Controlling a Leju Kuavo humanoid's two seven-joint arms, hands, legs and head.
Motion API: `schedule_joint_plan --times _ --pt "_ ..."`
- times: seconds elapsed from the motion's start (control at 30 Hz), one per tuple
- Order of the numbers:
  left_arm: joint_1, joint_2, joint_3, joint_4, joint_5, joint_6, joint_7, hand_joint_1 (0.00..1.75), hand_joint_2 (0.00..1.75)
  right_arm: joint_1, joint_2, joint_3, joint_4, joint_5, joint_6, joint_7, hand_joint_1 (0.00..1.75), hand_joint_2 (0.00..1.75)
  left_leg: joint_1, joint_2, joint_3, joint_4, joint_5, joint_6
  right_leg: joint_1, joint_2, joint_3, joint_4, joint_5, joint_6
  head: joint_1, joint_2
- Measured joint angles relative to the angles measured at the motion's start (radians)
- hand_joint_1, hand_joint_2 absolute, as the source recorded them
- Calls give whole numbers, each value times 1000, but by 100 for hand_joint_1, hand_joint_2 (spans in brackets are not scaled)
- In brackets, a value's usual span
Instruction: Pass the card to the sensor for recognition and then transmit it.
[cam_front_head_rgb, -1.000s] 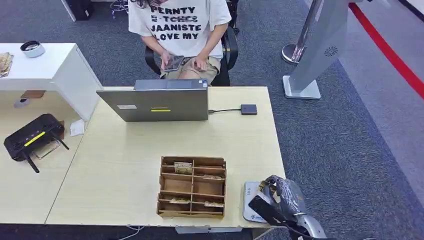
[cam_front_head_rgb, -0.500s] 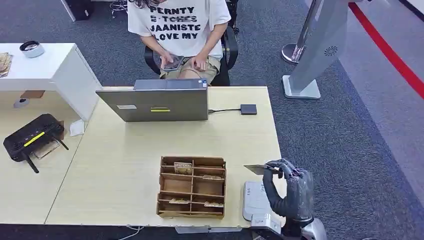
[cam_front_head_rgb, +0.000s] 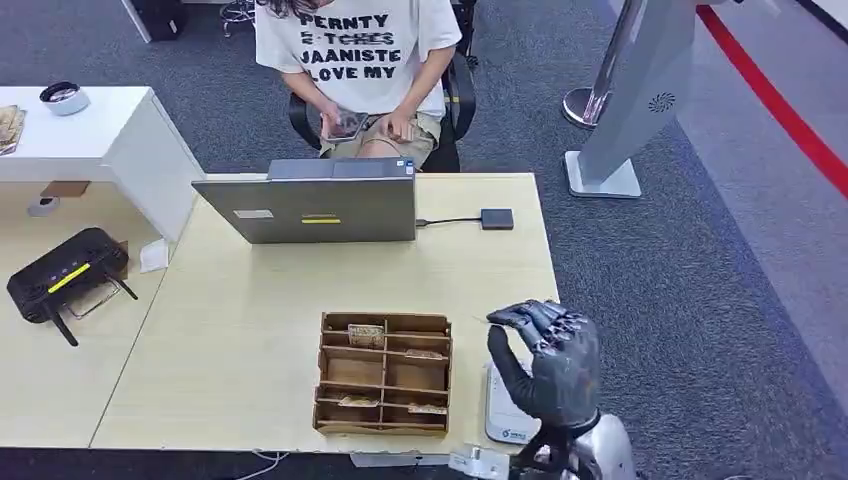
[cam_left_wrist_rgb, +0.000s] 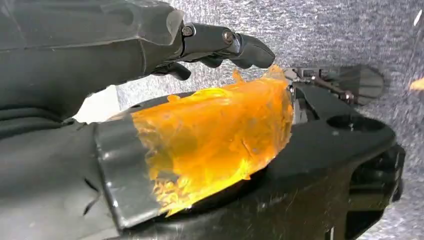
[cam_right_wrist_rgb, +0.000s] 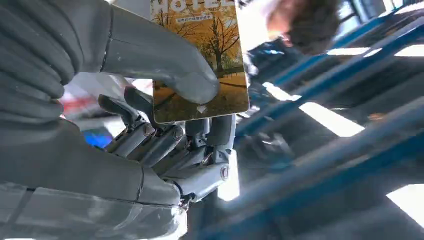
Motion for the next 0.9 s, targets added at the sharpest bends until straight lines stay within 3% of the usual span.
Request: schedule_joint_plan --times 0.17,0.37,0.7,0.9 --pt "-9 0 -33 0 -42 -13 3 0 0 -148 25 11 94 170 0 -15 175 175 0 0 0 0 1 0 0 0 0 1 0 0 0 0" --pt "-19 0 -67 0 -68 -21 23 0 0 -298 51 10 192 276 0 52 175 175 0 0 0 0 1 0 0 0 0 1 1 0 0 0" --pt "-30 0 -116 0 -109 -30 45 0 0 -507 64 15 368 411 0 235 175 175 0 0 0 0 1 0 0 0 0 1 1 0 0 0" --pt "-39 0 -141 0 -122 -42 55 0 0 -625 64 85 546 448 0 381 175 175 0 0 0 0 1 0 0 0 0 1 1 -1 0 0"
